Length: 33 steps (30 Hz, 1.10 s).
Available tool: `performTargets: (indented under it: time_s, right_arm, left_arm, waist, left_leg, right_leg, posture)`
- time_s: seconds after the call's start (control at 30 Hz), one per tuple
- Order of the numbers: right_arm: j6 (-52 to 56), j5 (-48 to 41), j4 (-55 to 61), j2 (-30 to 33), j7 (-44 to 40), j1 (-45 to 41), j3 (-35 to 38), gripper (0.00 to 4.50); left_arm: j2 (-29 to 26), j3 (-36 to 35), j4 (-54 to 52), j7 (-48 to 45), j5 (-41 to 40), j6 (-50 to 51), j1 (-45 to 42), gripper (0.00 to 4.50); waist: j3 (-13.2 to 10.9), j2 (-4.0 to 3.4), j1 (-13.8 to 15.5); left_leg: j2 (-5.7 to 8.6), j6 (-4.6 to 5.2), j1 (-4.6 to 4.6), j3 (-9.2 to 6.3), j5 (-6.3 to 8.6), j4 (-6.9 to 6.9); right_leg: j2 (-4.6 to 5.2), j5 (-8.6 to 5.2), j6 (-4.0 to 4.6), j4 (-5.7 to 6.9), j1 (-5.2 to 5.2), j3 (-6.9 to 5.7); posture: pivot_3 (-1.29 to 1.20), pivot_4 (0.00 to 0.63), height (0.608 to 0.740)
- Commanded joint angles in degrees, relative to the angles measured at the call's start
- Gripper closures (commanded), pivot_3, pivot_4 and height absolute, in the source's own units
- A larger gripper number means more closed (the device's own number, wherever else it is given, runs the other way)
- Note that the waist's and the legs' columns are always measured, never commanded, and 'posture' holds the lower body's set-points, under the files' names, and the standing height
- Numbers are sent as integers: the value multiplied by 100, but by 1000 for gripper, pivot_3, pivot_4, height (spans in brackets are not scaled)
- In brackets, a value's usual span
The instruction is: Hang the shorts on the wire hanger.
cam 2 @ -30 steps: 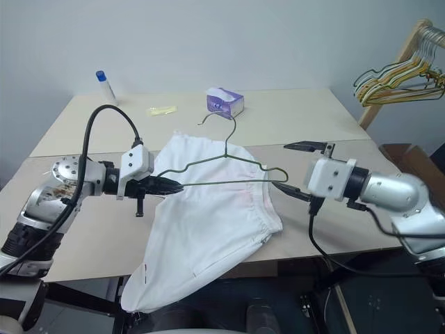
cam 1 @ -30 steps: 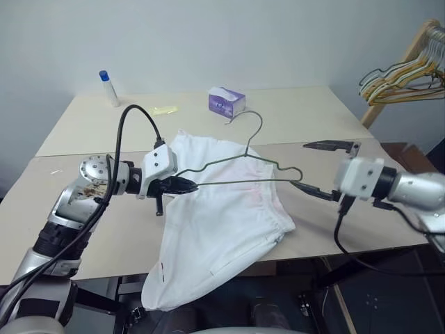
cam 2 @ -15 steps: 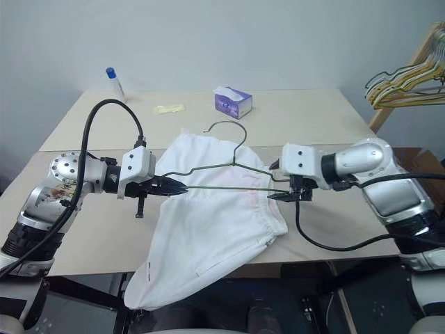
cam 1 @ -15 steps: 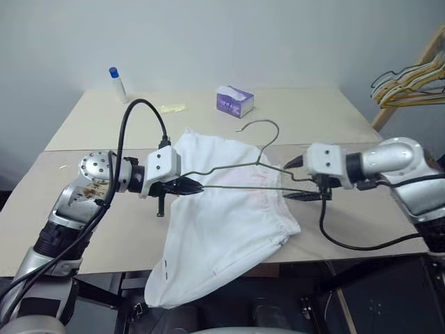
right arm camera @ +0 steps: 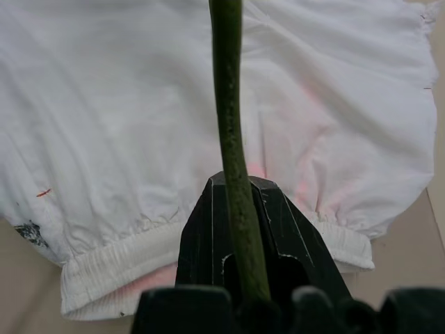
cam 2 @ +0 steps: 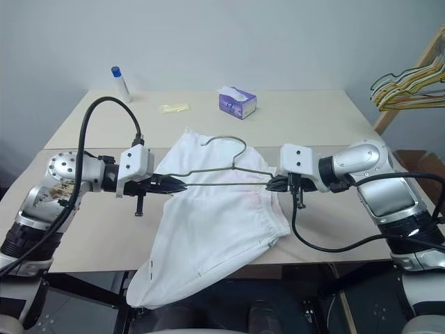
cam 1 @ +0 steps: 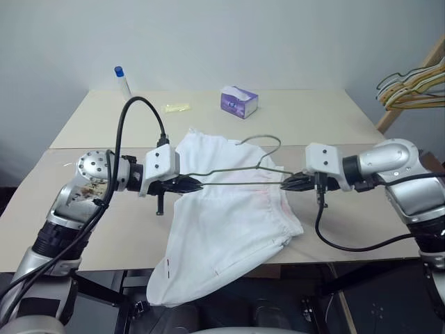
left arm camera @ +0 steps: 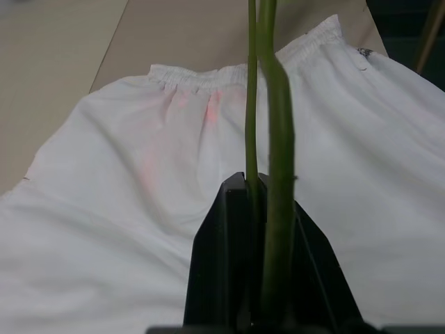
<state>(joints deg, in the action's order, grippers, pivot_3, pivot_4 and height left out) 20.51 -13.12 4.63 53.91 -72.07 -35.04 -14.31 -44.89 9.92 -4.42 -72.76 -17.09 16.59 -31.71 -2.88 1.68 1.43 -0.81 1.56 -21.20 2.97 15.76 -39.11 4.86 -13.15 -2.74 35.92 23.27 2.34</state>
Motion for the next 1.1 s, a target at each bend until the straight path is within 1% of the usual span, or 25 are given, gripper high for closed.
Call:
performTargets:
  time_s: [0.03,0.2,0.37,0.4,0.57,0.67,0.7,0.73,0.8,0.9,1.0,1.1]
  right_arm:
    - [233,-360,434,85,-31,182,500,4500]
    - [1130,-977,1052,362,143,1224,1310,4500]
    - [2139,-1639,1281,378,479,2042,2092,4500]
    - [2398,-1806,1322,353,563,2155,2232,4500]
    - [3840,-2554,1271,84,1266,2461,2784,4500]
    - [4848,-2750,865,-181,1923,2379,3025,4500]
    - [5360,-2661,625,-130,2153,2202,2895,4500]
    - [5599,-2600,437,-86,2271,2131,2808,4500]
    - [5863,-2580,56,91,2228,2028,2645,4500]
    - [6383,-2614,-733,195,2192,1642,2489,4500]
    - [6498,-2681,-917,335,1995,1650,2265,4500]
    - [6628,-2666,-1078,357,1970,1668,2077,4500]
  left_arm:
    - [25,-260,142,-70,-191,4,-158,3431]
    - [0,-674,831,305,-149,-54,-352,1885]
    - [-44,-965,872,420,-234,52,-278,267]
    - [-23,-1008,834,467,-245,46,-234,21]
    - [34,-1246,500,417,-600,238,-79,21]
    - [184,-1572,228,564,-1178,664,-70,21]
    - [231,-1724,139,663,-1485,1007,-95,21]
    - [223,-1848,67,671,-1785,1341,-116,21]
    - [150,-2040,-129,606,-2217,1723,-62,21]
    - [-52,-2116,-431,456,-2446,1956,109,21]
    - [-192,-2118,-718,418,-2509,2013,340,21]
    - [-181,-2191,-915,579,-2621,2120,508,21]
  waist:
    - [0,0,0]
    - [2,3,51]
    - [2,3,68]
    - [2,3,68]
    - [2,4,53]
    - [2,5,57]
    - [2,5,57]
    - [1,5,51]
    - [1,4,42]
    - [0,5,-19]
    - [-1,6,-68]
    - [-2,7,-75]
  left_leg:
    - [0,0,0,0,0,0]
    - [0,0,-1,-4,0,-4]
    - [-1,0,1,-1,0,-4]
    - [-1,0,0,-2,0,-4]
    - [-2,0,2,-2,0,-4]
    - [-3,0,1,-4,0,-4]
    - [-2,0,2,-6,0,-4]
    - [-2,0,2,-6,0,-4]
    - [-1,0,1,-9,1,-4]
    - [0,2,1,-10,1,0]
    - [0,2,5,-10,1,1]
    - [-1,2,5,-14,1,4]
  right_leg:
    - [0,0,0,0,0,0]
    - [0,0,0,-1,-3,-6]
    - [0,1,-1,-1,-3,-3]
    - [0,1,-1,0,-4,-3]
    - [0,1,-1,1,-5,-1]
    - [0,1,-1,0,-6,-2]
    - [0,1,-1,0,-8,-2]
    - [1,1,-1,-1,-8,0]
    - [1,1,-1,-1,-6,3]
    - [0,0,-1,-5,-5,1]
    - [0,0,-1,-7,-10,1]
    - [-2,0,-1,-7,-11,2]
  posture:
    - [67,0,740]
    - [61,0,740]
    - [52,7,740]
    - [52,7,740]
    - [50,16,740]
    - [57,26,740]
    - [62,29,740]
    - [65,33,740]
    - [67,37,740]
    - [79,44,740]
    - [93,49,740]
    - [101,52,740]
